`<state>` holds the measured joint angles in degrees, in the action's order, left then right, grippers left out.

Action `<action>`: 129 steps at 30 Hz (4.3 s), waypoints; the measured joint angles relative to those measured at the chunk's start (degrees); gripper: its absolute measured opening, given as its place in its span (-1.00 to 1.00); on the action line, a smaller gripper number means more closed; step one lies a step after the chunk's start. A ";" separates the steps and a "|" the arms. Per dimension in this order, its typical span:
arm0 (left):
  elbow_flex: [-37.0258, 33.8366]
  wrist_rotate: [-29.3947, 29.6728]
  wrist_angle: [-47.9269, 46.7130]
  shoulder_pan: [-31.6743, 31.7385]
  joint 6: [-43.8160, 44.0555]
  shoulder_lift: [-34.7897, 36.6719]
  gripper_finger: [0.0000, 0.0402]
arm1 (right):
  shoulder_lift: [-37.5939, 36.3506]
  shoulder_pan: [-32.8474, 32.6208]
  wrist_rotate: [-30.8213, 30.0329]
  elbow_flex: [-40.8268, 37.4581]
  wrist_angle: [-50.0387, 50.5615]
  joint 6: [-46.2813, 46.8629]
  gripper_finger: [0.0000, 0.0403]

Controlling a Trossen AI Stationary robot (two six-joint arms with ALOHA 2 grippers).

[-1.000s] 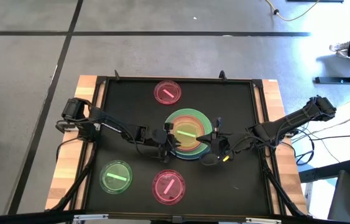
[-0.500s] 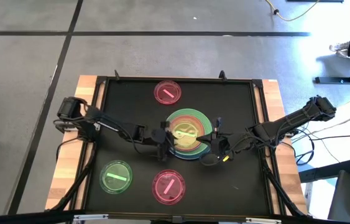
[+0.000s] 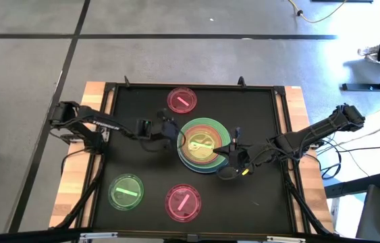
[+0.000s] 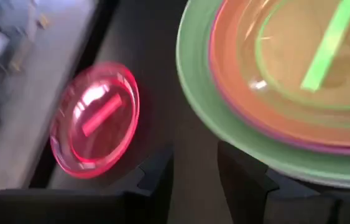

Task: Stack plastic plates
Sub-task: Stack the top pink plate on top of the light green plate, then stack the pink plate on top of the pink plate

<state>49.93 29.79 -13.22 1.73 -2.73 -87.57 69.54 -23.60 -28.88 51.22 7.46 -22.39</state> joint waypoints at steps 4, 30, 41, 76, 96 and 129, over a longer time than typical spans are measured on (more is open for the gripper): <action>-0.11 -7.03 -2.81 6.49 0.41 -2.02 -0.41 | 0.00 0.00 0.00 0.00 -0.12 0.00 -1.00; -0.09 -11.25 13.54 22.32 -27.89 -14.97 -0.41 | 0.00 -0.02 0.00 0.00 -0.15 -0.37 -1.00; 0.04 -15.53 15.37 25.43 -27.61 -17.21 -0.47 | 0.00 0.02 0.00 0.00 -0.15 -0.40 -1.00; -0.13 -14.93 17.11 10.39 -22.38 -6.12 -0.99 | 0.00 0.03 0.02 0.00 -0.11 -0.42 -1.00; -0.07 -20.60 25.99 -9.99 -18.39 -6.89 -0.98 | 2.49 0.40 4.57 0.00 -0.29 1.21 -1.00; -0.07 -19.74 23.61 -12.89 2.93 -6.74 -0.39 | 6.97 5.27 5.97 0.02 -3.06 -0.12 -1.00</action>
<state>49.87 10.05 10.39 -11.16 0.20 -94.31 76.51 -18.33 -22.92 51.24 4.40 -22.51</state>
